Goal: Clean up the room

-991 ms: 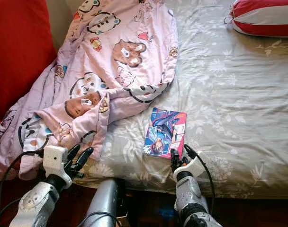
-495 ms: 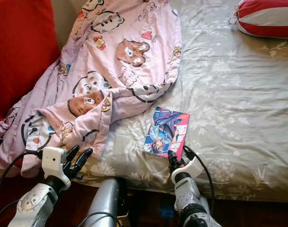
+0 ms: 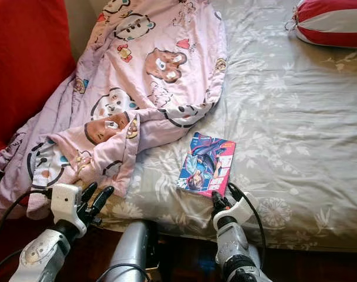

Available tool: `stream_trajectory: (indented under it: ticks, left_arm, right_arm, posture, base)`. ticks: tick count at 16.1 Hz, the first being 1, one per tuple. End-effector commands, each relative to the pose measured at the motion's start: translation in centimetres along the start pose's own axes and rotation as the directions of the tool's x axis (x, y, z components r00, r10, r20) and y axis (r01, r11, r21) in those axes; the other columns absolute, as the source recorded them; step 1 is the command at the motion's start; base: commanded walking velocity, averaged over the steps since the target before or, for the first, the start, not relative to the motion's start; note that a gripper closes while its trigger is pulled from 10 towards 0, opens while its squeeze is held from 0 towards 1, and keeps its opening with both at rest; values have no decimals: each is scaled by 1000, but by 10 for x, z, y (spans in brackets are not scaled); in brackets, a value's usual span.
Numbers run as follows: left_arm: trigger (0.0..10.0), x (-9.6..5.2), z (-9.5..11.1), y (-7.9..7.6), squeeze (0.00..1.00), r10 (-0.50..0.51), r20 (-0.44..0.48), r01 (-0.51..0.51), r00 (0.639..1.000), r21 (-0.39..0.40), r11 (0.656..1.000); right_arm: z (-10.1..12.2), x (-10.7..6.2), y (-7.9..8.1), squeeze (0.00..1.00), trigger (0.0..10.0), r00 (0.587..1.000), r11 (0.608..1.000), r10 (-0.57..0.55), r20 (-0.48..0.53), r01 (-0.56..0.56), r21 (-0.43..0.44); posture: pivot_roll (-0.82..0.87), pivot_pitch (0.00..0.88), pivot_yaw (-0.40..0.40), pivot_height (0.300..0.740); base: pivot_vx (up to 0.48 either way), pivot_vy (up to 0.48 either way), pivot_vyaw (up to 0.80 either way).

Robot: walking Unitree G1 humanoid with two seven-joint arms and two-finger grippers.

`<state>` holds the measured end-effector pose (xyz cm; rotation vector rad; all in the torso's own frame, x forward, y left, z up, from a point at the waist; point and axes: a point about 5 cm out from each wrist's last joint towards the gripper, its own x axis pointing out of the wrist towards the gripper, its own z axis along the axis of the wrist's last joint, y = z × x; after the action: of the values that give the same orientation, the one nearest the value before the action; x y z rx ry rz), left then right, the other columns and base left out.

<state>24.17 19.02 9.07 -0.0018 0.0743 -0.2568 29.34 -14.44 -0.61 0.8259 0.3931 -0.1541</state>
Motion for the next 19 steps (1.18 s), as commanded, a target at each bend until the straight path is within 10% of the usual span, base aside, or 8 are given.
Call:
stream_trajectory:
  ticks: [1,19]
  left_arm:
    - [10000,-7,-11,6,0,16,-55,-15,998,7,1000]
    - [10000,42,-48,3,0,107,-93,-110,990,-27,994]
  right_arm:
    - [-16,-5,-3,0,0,999,1000,-21,-44,21,-3]
    - [53,-3,5,0,0,957,922,174,233,-75,-381]
  posture:
    - [194,253,161,613]
    - [67,0,38,613]
  base:
    - [0,0,0]
    - [0,0,0]
